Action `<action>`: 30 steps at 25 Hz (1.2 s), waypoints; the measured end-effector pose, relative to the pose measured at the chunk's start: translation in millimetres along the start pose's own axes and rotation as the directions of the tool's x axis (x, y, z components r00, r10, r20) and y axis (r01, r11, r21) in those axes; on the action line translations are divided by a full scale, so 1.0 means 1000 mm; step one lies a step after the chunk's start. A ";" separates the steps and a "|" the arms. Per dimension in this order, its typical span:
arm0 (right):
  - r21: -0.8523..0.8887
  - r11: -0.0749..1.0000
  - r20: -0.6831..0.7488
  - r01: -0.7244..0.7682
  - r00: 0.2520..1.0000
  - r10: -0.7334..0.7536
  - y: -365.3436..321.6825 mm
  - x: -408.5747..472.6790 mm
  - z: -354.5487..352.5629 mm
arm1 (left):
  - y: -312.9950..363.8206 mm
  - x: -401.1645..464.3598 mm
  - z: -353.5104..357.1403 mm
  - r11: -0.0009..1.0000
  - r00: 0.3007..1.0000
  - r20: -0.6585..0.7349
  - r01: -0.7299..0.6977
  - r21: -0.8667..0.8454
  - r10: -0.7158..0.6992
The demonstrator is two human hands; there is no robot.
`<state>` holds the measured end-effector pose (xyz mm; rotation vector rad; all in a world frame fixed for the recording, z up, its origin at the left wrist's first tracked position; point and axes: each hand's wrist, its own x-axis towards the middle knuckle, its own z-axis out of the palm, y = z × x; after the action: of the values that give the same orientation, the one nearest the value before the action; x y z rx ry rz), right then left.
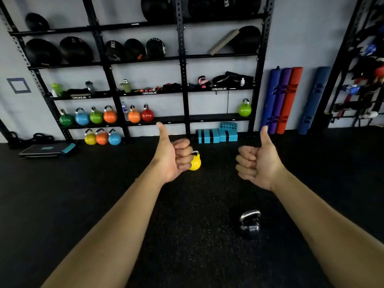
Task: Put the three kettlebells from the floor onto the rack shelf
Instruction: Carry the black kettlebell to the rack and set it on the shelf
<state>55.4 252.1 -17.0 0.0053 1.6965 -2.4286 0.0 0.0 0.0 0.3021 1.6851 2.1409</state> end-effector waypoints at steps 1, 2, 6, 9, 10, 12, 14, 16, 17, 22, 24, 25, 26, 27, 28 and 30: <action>-0.003 1.000 0.010 -0.031 0.999 0.031 0.000 -0.001 0.002 | 0.000 -0.003 -0.001 0.998 0.999 -0.004 0.038 -0.046 -0.038; 0.005 0.998 0.009 -0.062 0.998 0.062 0.002 0.003 0.002 | -0.002 0.001 -0.007 0.993 0.996 0.010 0.084 -0.087 -0.083; -0.056 0.996 0.008 -0.070 0.998 0.070 0.008 0.020 0.004 | -0.007 0.018 -0.029 0.992 0.993 0.019 0.114 -0.049 -0.113; -0.204 0.977 -0.065 -0.061 0.997 0.049 0.010 0.034 0.003 | -0.007 0.037 -0.032 0.985 0.989 0.029 0.140 0.099 -0.144; -0.338 0.940 -0.106 -0.047 0.994 0.011 0.012 0.038 -0.001 | -0.012 0.045 -0.031 0.964 0.992 0.006 0.122 0.236 -0.127; -0.607 0.795 -0.161 -0.013 0.981 -0.107 0.024 0.050 -0.019 | -0.029 0.072 -0.025 0.855 0.997 -0.045 0.078 0.514 -0.064; -0.829 0.558 -0.163 -0.030 0.968 -0.190 0.039 0.063 -0.046 | -0.053 0.107 -0.015 0.675 0.999 -0.047 0.022 0.738 0.019; -0.924 0.379 -0.147 -0.058 0.966 -0.212 0.052 0.083 -0.091 | -0.084 0.154 -0.003 0.490 0.999 0.031 -0.049 0.871 0.044; -0.952 0.297 -0.136 -0.066 0.966 -0.218 0.058 0.094 -0.114 | -0.099 0.178 0.002 0.406 0.996 0.078 -0.084 0.910 0.033; -0.995 -0.045 -0.082 -0.090 0.982 -0.171 0.102 0.182 -0.257 | -0.200 0.319 0.045 0.240 0.974 0.203 -0.175 0.955 -0.098; -0.989 -0.096 -0.107 -0.117 0.989 -0.103 0.124 0.225 -0.319 | -0.250 0.380 0.063 0.219 0.971 0.179 -0.143 0.965 -0.157; -0.985 -0.115 -0.123 -0.131 0.990 -0.070 0.136 0.241 -0.344 | -0.274 0.403 0.069 0.194 0.965 0.177 -0.139 0.971 -0.193; -0.981 -0.131 -0.137 -0.141 0.990 -0.040 0.149 0.254 -0.366 | -0.299 0.422 0.072 0.172 0.959 0.173 -0.135 0.976 -0.225; -0.979 -0.137 -0.154 -0.154 0.988 -0.008 0.166 0.270 -0.393 | -0.329 0.444 0.076 0.159 0.953 0.164 -0.126 0.979 -0.255; -0.977 -0.138 -0.169 -0.165 0.985 0.018 0.185 0.285 -0.420 | -0.360 0.465 0.078 0.143 0.949 0.153 -0.117 0.983 -0.275; -0.974 -0.137 -0.194 -0.181 0.977 0.085 0.232 0.314 -0.468 | -0.429 0.499 0.074 0.115 0.942 0.124 -0.092 0.989 -0.311</action>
<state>-265.5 565.5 -429.3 0.0542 2.8763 -0.2928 -343.3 365.5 -432.2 0.7791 2.5513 0.3579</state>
